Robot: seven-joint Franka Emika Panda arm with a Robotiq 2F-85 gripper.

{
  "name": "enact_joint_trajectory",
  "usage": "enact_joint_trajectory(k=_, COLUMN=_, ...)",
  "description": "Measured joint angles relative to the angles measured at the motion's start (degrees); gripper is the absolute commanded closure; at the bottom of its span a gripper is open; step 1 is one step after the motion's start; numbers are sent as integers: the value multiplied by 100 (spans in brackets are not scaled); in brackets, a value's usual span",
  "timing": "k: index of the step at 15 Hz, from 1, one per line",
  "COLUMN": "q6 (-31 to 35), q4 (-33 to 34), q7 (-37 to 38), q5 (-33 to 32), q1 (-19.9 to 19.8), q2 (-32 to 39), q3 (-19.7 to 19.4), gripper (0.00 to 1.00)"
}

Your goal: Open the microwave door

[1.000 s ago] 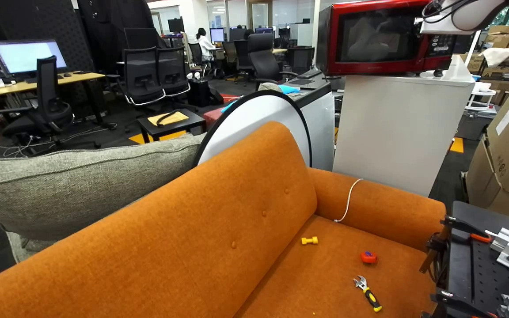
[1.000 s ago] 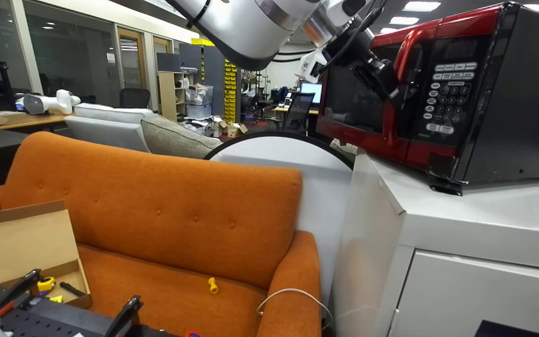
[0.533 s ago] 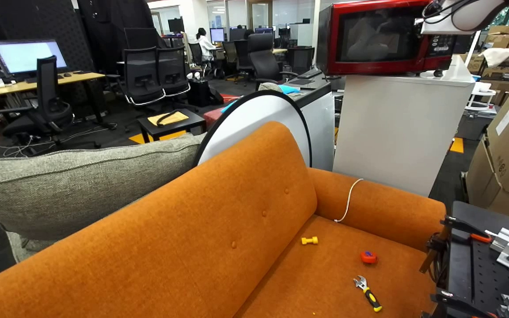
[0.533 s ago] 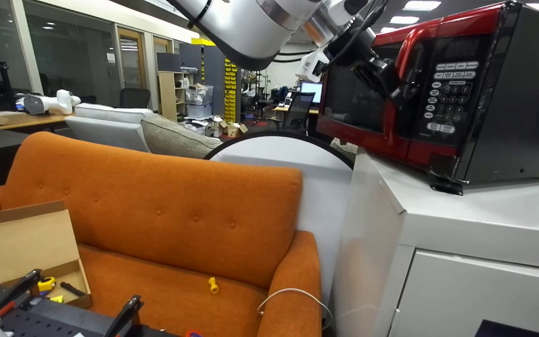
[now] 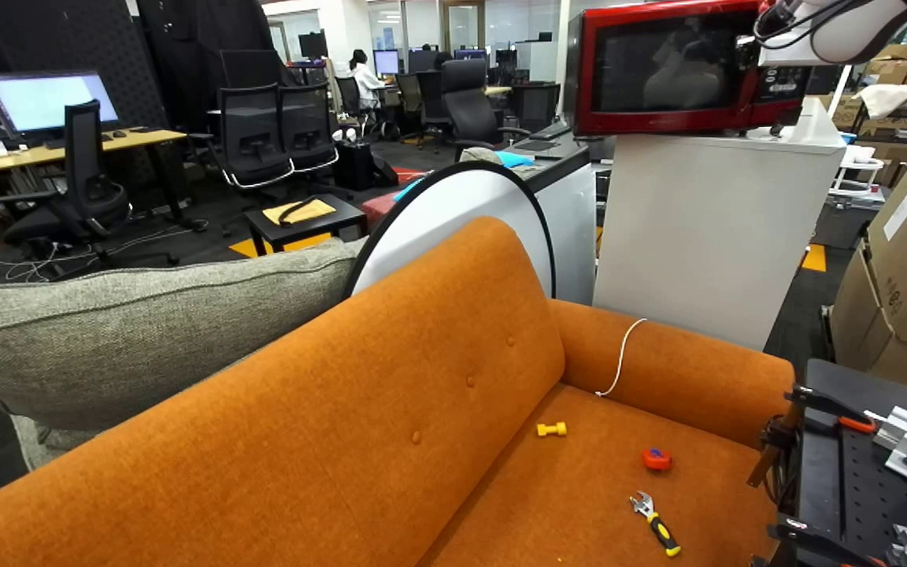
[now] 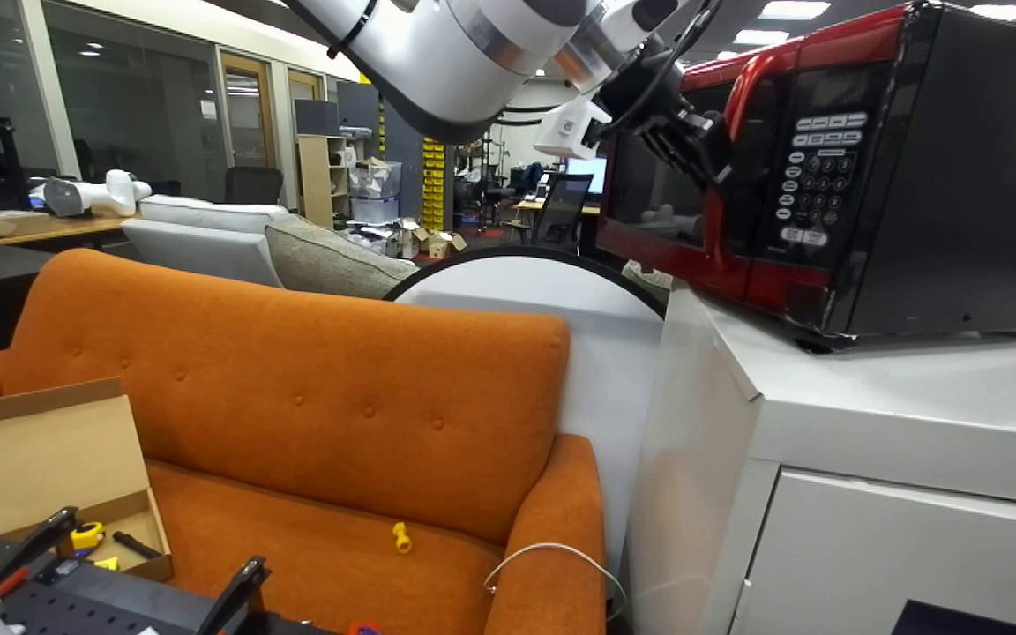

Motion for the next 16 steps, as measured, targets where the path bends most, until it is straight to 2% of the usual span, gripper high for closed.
enact_joint_trajectory(k=4, q6=603, q4=-516, q7=-1140, q5=847, q1=161, q2=-255, q3=15, gripper=92)
enact_joint_trajectory(k=8, q6=819, q4=-985, q7=-2043, q5=1666, q1=427, q2=-560, q3=-9, gripper=92)
enact_joint_trajectory(k=11, q6=802, q4=-1518, q7=-2528, q5=2308, q1=977, q2=-991, q3=-115, gripper=92)
enact_joint_trajectory(k=16, q6=787, q4=-1942, q7=-3363, q5=3249, q1=2244, q2=-1248, q3=-663, gripper=92)
